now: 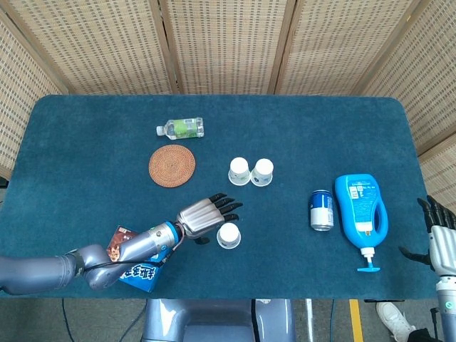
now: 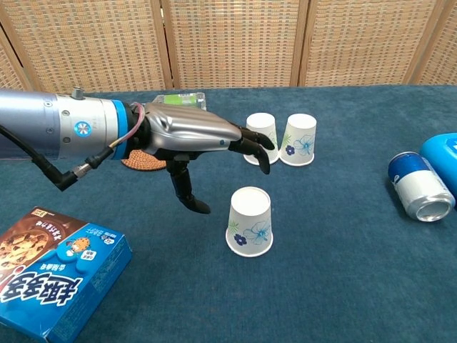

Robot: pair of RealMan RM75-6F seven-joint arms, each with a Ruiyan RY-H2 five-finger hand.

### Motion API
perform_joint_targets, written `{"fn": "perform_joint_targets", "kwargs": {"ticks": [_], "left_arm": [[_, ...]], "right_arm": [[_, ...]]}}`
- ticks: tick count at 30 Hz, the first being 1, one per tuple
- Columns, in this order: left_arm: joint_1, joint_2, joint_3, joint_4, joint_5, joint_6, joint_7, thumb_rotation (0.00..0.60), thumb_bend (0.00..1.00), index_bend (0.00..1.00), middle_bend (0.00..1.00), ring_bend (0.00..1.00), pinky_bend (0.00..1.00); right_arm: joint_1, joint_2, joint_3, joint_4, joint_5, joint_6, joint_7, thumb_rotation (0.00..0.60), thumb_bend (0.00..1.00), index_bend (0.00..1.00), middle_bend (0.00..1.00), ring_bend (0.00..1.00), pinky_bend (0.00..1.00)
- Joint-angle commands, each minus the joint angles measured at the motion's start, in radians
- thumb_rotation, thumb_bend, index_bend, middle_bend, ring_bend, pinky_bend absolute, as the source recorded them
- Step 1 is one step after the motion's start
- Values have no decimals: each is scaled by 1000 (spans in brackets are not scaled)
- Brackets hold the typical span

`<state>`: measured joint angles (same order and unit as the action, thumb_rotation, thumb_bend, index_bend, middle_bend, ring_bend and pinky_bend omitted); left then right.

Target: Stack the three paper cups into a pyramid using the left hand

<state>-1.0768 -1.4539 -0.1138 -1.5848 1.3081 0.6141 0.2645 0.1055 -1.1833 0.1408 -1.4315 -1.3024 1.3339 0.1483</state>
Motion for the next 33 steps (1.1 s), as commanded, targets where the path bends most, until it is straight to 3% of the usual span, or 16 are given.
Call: {"fn": "perform_joint_targets", "kwargs": {"ticks": [1, 7, 17, 25, 33], "left_arm": [[-18, -27, -5, 23, -21, -16, 7, 600, 274, 167, 0, 0, 37], [-46, -73, -2, 68, -57, -42, 31, 600, 279, 202, 0, 0, 37], [-65, -147, 11, 137, -120, -29, 80, 600, 298, 426, 0, 0, 44], [-75, -118, -11, 110, -145, -4, 88, 600, 298, 409, 0, 0, 44], [-143, -44, -101, 96, -237, -4, 118, 600, 296, 380, 0, 0, 44]], "right_arm": [[0, 0, 1, 2, 2, -2, 3, 600, 152, 50, 0, 0, 112], [-1, 3, 5, 9, 9, -8, 17, 600, 151, 50, 0, 0, 112], [-3, 7, 6, 11, 7, -8, 32, 600, 151, 50, 0, 0, 112], [-4, 8, 6, 10, 5, -7, 32, 600, 152, 50, 0, 0, 112], [-3, 10, 7, 8, 6, -10, 38, 600, 152, 50, 0, 0, 112]]}}
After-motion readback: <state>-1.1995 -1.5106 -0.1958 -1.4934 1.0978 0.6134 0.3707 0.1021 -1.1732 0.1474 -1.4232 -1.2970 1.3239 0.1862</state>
